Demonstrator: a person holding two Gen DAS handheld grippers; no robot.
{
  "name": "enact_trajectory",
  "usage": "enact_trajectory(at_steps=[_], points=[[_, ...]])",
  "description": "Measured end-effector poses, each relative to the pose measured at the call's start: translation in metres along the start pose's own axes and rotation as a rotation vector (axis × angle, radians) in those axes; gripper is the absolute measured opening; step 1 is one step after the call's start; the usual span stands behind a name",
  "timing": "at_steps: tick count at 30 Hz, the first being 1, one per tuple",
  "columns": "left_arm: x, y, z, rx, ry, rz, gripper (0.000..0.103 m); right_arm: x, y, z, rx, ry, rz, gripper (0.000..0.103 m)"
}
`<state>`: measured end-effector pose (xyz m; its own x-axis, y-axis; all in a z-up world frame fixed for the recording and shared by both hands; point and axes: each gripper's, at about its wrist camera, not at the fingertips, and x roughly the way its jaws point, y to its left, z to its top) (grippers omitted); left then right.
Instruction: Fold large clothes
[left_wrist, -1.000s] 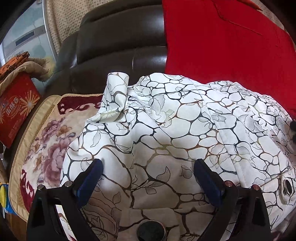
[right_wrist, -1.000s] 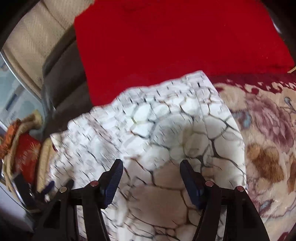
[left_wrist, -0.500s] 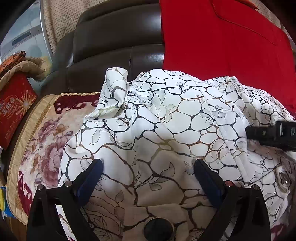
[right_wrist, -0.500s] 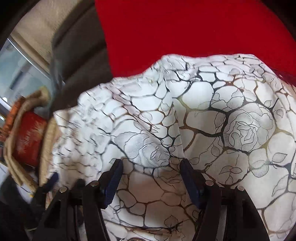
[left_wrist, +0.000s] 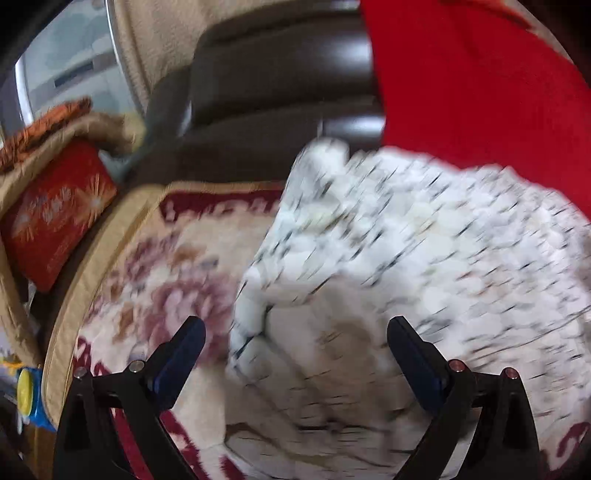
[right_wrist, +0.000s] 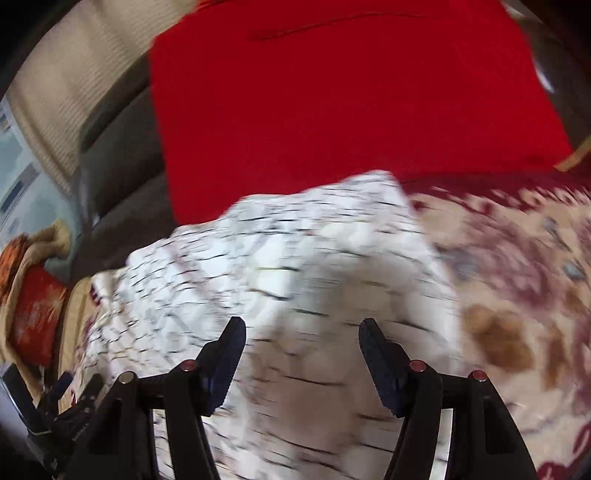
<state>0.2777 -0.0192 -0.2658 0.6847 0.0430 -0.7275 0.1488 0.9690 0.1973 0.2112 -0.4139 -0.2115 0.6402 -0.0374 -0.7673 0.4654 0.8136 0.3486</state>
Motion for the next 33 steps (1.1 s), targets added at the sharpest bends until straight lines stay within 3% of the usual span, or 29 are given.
enact_trajectory(at_steps=[2, 3, 5, 13, 16, 18, 20, 25, 28, 33], points=[[0.025, 0.003, -0.004, -0.012, 0.087, -0.046, 0.099, 0.006, -0.017, -0.005, 0.044, 0.048, 0.025, 0.067], [0.030, 0.008, -0.004, -0.052, 0.109, -0.070, 0.100, 0.014, -0.024, -0.009, 0.061, 0.090, 0.038, 0.067], [0.028, 0.018, -0.002, -0.137, 0.124, -0.105, 0.100, 0.017, -0.026, -0.012, 0.035, 0.090, 0.035, 0.065], [-0.001, 0.011, 0.005, -0.053, -0.039, 0.000, 0.100, -0.017, -0.022, -0.013, -0.008, -0.053, 0.030, 0.065], [0.014, 0.013, 0.006, -0.071, 0.015, 0.016, 0.100, 0.001, -0.032, -0.009, 0.043, -0.011, 0.028, 0.065], [0.033, 0.010, 0.003, -0.059, 0.086, 0.005, 0.100, 0.025, -0.039, -0.007, 0.069, 0.075, 0.019, 0.066], [0.033, 0.009, 0.002, -0.063, 0.077, 0.005, 0.100, 0.036, -0.044, -0.009, 0.091, 0.116, 0.019, 0.066], [0.023, 0.006, 0.003, -0.051, 0.038, 0.016, 0.100, 0.015, -0.027, -0.003, 0.041, 0.010, 0.003, 0.066], [0.021, 0.005, 0.003, -0.051, 0.023, 0.012, 0.100, 0.004, -0.008, -0.006, -0.017, -0.061, 0.071, 0.066], [0.007, 0.004, 0.005, -0.053, -0.028, 0.030, 0.100, 0.012, 0.015, -0.014, -0.067, -0.025, 0.095, 0.067]])
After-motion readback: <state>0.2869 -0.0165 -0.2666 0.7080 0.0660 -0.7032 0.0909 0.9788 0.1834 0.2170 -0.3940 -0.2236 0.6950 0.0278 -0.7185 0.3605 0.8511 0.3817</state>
